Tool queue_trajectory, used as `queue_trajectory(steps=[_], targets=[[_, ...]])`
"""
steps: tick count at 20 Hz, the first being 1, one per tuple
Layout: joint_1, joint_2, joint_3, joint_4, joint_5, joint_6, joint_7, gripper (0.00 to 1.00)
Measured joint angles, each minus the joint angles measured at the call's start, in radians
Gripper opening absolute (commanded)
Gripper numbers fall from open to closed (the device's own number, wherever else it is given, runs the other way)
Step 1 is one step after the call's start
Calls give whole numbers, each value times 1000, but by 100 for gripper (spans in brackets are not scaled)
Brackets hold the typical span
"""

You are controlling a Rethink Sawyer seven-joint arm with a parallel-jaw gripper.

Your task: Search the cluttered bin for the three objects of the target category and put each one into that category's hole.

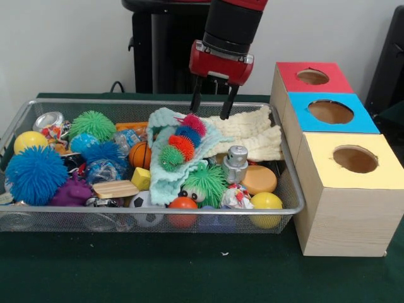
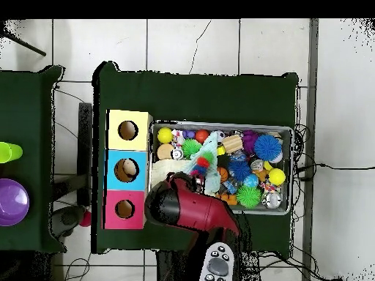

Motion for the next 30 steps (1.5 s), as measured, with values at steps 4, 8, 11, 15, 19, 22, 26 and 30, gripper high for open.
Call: queue_trajectory(steps=[4, 8, 11, 15, 19, 22, 26, 30], targets=[[38, -12, -14, -1, 4, 43, 0, 100], [57, -28, -17, -1, 4, 74, 0, 100], [56, -36, -16, -1, 4, 84, 0, 100], [22, -25, -12, -2, 4, 68, 0, 100], [-17, 3, -11, -2, 4, 13, 0, 100], [-34, 22, -11, -2, 4, -25, 0, 100], [-50, 50, -10, -2, 4, -74, 0, 100], [-66, 64, 1, -2, 4, -91, 0, 100]])
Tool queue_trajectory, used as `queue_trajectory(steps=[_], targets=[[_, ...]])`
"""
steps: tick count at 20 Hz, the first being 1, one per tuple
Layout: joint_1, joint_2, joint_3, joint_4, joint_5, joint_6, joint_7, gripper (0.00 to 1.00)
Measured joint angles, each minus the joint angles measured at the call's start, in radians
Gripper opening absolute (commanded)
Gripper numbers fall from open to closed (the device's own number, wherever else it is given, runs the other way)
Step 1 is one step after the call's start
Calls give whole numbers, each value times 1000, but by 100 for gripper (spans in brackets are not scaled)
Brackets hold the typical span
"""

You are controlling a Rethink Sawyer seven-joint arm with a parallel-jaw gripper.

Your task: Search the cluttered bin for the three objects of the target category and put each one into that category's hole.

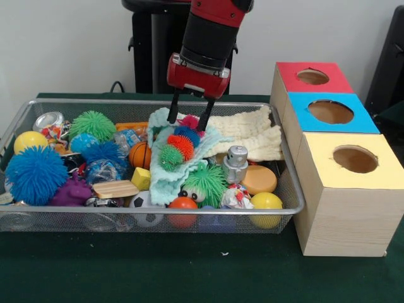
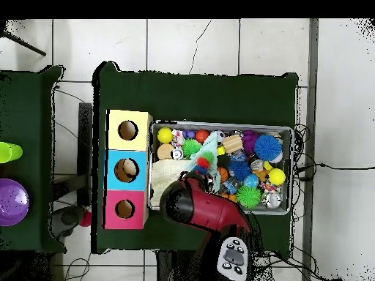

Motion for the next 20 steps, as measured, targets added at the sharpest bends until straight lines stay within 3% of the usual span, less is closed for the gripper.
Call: queue_trajectory(steps=[11, 20], targets=[[-69, -18, 90, 3, 0, 0, 0, 100], [-217, -45, 262, 57, 0, -18, 0, 100]])
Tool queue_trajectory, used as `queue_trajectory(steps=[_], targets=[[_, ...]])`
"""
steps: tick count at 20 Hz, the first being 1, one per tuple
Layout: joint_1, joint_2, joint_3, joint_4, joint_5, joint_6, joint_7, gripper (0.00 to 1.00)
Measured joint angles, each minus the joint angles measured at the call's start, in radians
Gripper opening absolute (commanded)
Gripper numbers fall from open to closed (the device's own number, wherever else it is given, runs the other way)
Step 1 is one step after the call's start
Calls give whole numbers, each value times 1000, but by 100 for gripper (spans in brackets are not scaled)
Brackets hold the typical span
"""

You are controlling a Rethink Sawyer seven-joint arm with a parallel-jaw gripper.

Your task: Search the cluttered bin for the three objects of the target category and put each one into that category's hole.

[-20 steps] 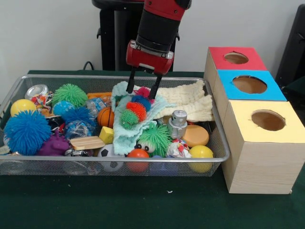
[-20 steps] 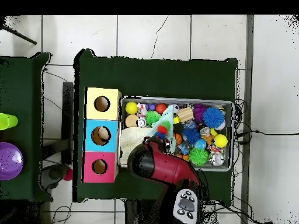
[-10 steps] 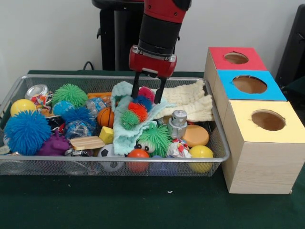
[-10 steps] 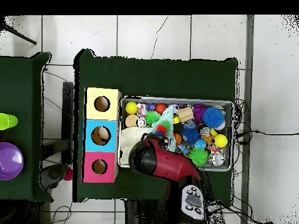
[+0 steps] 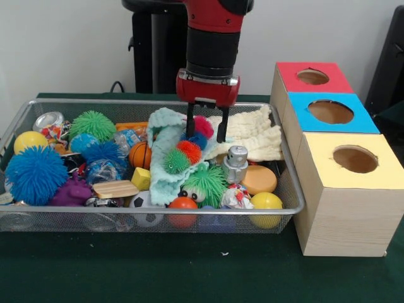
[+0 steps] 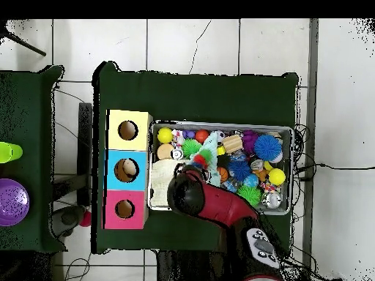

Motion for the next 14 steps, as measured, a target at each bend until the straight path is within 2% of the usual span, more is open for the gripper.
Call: queue_trajectory(steps=[4, 8, 11, 14], targets=[[-24, 2, 36, 19, 0, -26, 0, 100], [-9, 8, 41, 22, 2, -44, 0, 100], [22, 20, 30, 22, 13, -50, 0, 100], [86, 44, -8, 16, 38, -50, 0, 100]])
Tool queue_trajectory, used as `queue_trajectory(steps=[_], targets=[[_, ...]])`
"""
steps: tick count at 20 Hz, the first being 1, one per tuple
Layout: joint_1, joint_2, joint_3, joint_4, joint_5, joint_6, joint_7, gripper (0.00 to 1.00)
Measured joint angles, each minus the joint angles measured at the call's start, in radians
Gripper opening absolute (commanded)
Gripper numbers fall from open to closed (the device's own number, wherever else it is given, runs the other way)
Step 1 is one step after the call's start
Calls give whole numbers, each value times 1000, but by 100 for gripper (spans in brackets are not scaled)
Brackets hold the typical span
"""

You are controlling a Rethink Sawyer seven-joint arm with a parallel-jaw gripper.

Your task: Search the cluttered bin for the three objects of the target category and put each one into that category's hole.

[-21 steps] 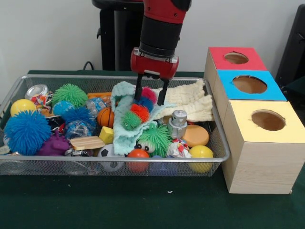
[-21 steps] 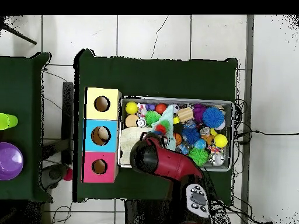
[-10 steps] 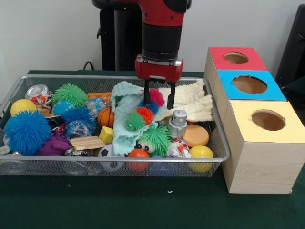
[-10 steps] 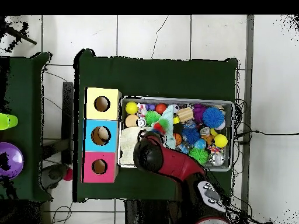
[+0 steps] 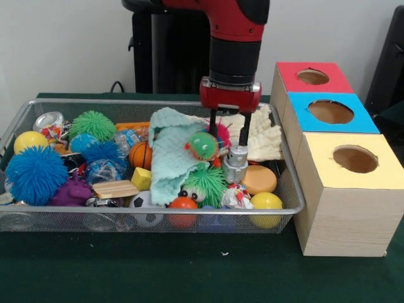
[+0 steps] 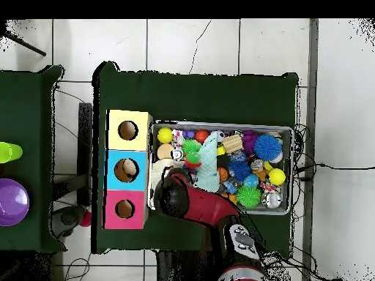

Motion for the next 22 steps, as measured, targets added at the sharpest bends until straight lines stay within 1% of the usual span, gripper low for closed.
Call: queue_trajectory(steps=[1, 2, 3, 5, 6, 8, 9, 10, 11, 13, 14, 17, 19, 22], targets=[[7, 3, -4, -1, 2, 0, 0, 100], [42, 18, -25, -5, 13, 0, 0, 100], [58, 26, -36, -8, 16, 0, 0, 100], [79, 37, -53, -13, 21, 0, 0, 100], [116, 53, -88, -28, 28, -1, 0, 100], [144, 64, -118, -43, 31, 1, 0, 100], [175, 78, -151, -62, 32, 5, 0, 100], [187, 84, -164, -70, 32, 8, 0, 100], [221, 104, -200, -96, 32, 18, 0, 100], [247, 119, -229, -119, 32, 32, 0, 100], [276, 138, -265, -147, 32, 55, 0, 100], [307, 161, -305, -179, 32, 87, 0, 100], [342, 196, -354, -220, 31, 134, 0, 100], [363, 238, -387, -254, 23, 169, 0, 100]])
